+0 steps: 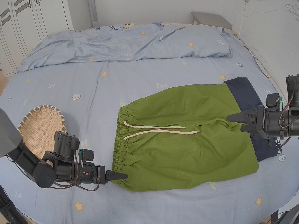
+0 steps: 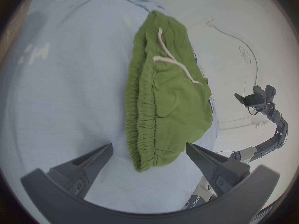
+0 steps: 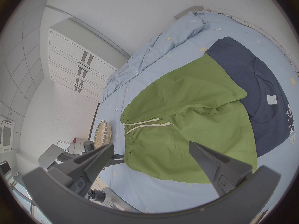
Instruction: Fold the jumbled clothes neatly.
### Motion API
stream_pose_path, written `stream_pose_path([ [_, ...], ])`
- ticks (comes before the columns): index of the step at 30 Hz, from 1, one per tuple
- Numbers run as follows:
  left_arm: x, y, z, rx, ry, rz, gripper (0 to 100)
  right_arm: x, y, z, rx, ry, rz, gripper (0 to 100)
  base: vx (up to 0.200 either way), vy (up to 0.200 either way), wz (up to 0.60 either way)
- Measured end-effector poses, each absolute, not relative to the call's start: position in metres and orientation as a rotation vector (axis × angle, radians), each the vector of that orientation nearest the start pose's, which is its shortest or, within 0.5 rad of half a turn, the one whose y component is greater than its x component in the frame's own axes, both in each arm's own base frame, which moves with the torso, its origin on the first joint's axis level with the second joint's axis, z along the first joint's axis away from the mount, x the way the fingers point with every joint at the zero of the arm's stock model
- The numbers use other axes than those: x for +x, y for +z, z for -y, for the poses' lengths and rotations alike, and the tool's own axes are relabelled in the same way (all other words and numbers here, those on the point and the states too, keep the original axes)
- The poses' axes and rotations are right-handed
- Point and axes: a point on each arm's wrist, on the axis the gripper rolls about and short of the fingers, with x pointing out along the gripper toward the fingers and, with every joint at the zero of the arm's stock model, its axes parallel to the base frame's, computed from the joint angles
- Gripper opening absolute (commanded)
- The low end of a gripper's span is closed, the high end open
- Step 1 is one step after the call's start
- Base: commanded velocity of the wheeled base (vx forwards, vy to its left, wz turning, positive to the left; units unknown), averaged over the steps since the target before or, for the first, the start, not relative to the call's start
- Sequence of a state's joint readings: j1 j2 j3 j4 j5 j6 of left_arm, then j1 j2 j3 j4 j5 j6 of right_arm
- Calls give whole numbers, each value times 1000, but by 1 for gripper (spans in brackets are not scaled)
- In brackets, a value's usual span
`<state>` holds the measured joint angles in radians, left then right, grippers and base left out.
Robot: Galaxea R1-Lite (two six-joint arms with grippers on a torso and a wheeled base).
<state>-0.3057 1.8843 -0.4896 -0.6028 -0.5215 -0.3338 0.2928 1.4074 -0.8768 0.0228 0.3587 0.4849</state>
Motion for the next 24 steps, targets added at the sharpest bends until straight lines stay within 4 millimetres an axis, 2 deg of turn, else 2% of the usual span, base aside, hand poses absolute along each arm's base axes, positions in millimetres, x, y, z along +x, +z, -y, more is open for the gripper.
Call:
stream_pose_path([
  [3, 256, 47, 97, -387, -652, -953, 100, 212, 218, -71, 475, 481, -706, 100, 0, 0, 0],
  [9, 259, 43, 106, -416, -663, -950, 100, 211, 218, -69, 478, 477, -705, 100, 0, 0, 0],
  [10, 260, 43, 107, -423, -665, -937, 0, 211, 218, -69, 478, 477, -705, 100, 0, 0, 0],
  [19, 261, 39, 108, -457, -650, -932, 0, 212, 215, -69, 477, 472, -715, 100, 0, 0, 0],
  [24, 260, 38, 96, -489, -614, -937, 0, 213, 214, -70, 477, 471, -721, 100, 0, 0, 0],
])
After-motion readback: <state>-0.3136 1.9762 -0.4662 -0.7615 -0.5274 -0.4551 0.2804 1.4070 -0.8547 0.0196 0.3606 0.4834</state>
